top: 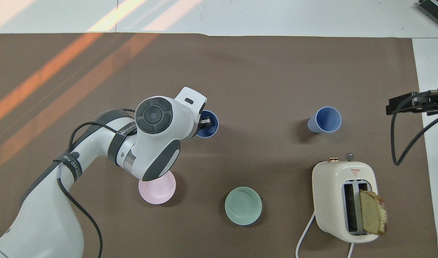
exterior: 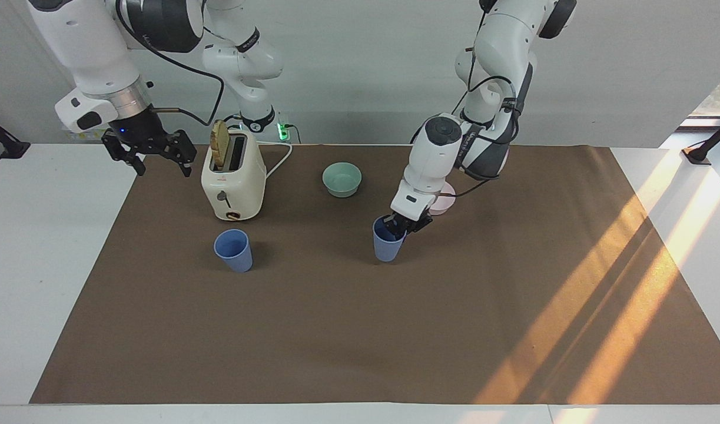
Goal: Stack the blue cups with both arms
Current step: 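Carry the blue cup to the table center and open the left gripper, then retract the left gripper while the right gripper reaches the other cup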
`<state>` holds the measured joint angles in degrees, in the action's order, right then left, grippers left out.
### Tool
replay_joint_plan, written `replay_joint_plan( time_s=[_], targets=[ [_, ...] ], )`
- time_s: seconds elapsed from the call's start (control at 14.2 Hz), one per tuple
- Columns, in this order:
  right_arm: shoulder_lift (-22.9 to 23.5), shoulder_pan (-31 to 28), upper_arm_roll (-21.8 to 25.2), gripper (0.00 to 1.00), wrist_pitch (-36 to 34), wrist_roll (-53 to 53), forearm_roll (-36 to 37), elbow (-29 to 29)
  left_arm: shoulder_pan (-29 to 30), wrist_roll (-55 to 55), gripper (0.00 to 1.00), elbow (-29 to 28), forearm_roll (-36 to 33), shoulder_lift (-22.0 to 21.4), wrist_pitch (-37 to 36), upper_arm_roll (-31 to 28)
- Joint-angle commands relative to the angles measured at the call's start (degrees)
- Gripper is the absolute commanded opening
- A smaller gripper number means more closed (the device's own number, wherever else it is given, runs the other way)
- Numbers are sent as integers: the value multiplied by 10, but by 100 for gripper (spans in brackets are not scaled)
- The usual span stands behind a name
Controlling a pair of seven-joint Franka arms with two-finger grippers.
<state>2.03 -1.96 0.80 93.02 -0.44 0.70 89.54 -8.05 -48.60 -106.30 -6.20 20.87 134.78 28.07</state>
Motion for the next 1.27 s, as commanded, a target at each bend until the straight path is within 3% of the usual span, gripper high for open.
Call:
replay_joint_plan(
  time_s=[0.0,0.07,0.14,0.28,0.35,0.77,0.98,1.2],
  targets=[
    [-13,-7,-4,100,3,10,-10,16,-1,-11,30,4,-21,27,42,-1],
    [-13,-7,-4,100,3,11,-10,16,2,-6,55,8,-22,26,43,-1],
    [-13,-7,-4,100,4,10,-10,16,6,-1,64,13,-21,20,38,0],
    [-13,-7,-4,100,5,8,-10,16,11,5,96,14,-16,-2,22,2],
    [-13,-7,-4,100,6,8,-10,17,13,16,100,14,-16,-15,2,1],
    [-12,-28,-3,100,33,5,-7,48,20,135,100,9,-12,-117,-160,-43],
    [-5,-44,-3,100,127,-15,-7,127,19,231,100,7,8,-166,-212,-96],
    [49,-52,-4,100,178,-18,-7,154,18,356,100,7,28,-189,-240,-167]
  ],
)
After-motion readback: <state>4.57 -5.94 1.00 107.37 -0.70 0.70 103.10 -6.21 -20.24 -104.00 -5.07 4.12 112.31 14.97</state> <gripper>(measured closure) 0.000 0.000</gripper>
